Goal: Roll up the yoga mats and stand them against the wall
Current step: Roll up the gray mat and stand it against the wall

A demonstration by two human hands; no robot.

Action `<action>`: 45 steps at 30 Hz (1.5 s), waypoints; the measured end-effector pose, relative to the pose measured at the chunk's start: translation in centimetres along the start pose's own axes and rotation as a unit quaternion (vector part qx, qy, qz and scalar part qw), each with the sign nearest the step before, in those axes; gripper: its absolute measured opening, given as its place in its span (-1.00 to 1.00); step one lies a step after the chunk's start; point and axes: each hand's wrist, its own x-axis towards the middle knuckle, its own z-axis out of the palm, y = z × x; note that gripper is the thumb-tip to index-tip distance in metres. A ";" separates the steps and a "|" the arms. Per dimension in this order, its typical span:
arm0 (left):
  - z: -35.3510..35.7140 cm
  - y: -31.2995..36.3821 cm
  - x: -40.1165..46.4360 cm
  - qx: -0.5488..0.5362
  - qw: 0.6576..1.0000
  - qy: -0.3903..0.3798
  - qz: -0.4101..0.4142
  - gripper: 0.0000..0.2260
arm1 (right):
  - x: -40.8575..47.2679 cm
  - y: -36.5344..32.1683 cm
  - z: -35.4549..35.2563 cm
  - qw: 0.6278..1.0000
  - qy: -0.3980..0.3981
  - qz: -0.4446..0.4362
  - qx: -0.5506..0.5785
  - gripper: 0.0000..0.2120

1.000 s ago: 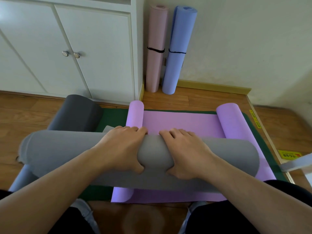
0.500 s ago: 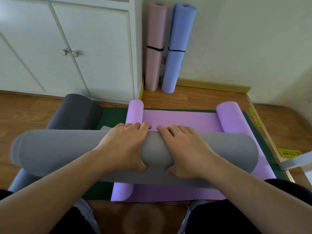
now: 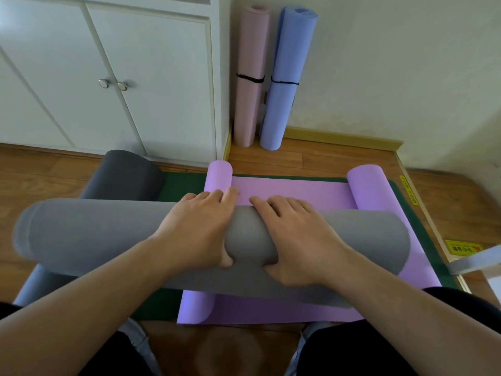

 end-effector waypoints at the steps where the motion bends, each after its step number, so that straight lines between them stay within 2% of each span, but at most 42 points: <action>1: -0.2 -0.2 0.0 -0.020 1.000 -0.005 -0.001 0.00 | 0.0 0.0 -0.1 1.000 -0.005 0.000 -0.010 0.13; 3: -0.2 -0.3 -0.2 -0.050 0.999 -0.015 0.006 -0.04 | 0.2 0.0 -0.1 1.000 -0.010 0.002 -0.015 0.10; 5: -0.1 -0.2 -0.4 -0.054 0.998 -0.016 0.024 -0.14 | 0.3 0.1 0.0 1.000 -0.004 0.002 -0.002 -0.03; 8: 0.4 0.1 -0.8 -0.033 0.999 -0.007 0.030 -0.02 | 0.5 0.3 -0.1 1.000 0.000 0.004 0.012 -0.15; 10: 1.0 0.5 -0.8 0.029 0.999 0.004 0.040 0.05 | 0.5 0.5 -0.2 1.000 -0.006 0.007 0.028 -0.18; 13: 1.6 0.9 -0.5 0.051 0.998 0.002 0.033 -0.05 | 0.5 0.6 -0.1 0.999 -0.009 0.007 0.044 -0.21; 15: 1.4 0.5 -0.2 0.033 0.999 0.010 0.034 -0.11 | 0.4 0.4 -0.1 0.999 -0.002 0.003 0.042 -0.15; 18: 0.4 -0.4 -0.1 -0.009 0.999 0.006 0.030 -0.10 | 0.2 0.1 -0.1 1.000 -0.021 -0.009 0.004 0.16; 20: 0.1 -0.4 -0.2 -0.030 0.999 -0.013 0.031 -0.19 | 0.3 -0.1 0.0 0.999 -0.038 -0.004 -0.017 0.22; 22: -0.1 -0.1 -0.4 -0.040 0.998 -0.029 0.036 -0.29 | 0.5 -0.2 0.2 1.000 -0.026 -0.003 -0.008 0.07; 24: 0.0 -0.1 -0.5 -0.049 0.998 -0.028 0.040 -0.30 | 0.7 0.0 0.1 1.000 -0.007 -0.008 -0.002 -0.08; 27: 0.6 0.1 -0.6 -0.005 0.999 -0.013 0.043 -0.12 | 0.8 0.4 -0.1 1.000 0.006 -0.006 0.014 -0.15; 29: 1.1 0.6 -0.5 0.040 0.999 -0.006 0.030 -0.07 | 0.7 0.6 -0.1 1.000 0.006 -0.002 0.024 -0.17; 31: 1.5 0.9 -0.2 0.044 0.999 0.008 0.022 -0.13 | 0.6 0.5 -0.1 1.000 0.003 0.002 0.023 -0.12; 36: 0.4 -0.4 0.1 -0.037 0.999 -0.007 0.016 -0.21 | 0.3 0.3 -0.3 1.000 -0.017 0.005 -0.014 0.21; 38: 0.0 -0.5 0.0 -0.064 0.997 -0.040 0.011 -0.25 | 0.5 0.2 -0.3 0.999 -0.027 0.001 -0.017 0.14; 41: 0.0 -0.4 -0.3 -0.085 0.995 -0.057 0.014 -0.24 | 0.6 0.3 -0.3 1.000 -0.011 -0.009 -0.007 -0.10; 45: 0.9 0.0 -0.5 -0.001 0.999 -0.020 0.034 -0.01 | 0.7 0.8 -0.7 1.000 -0.007 0.005 0.024 -0.21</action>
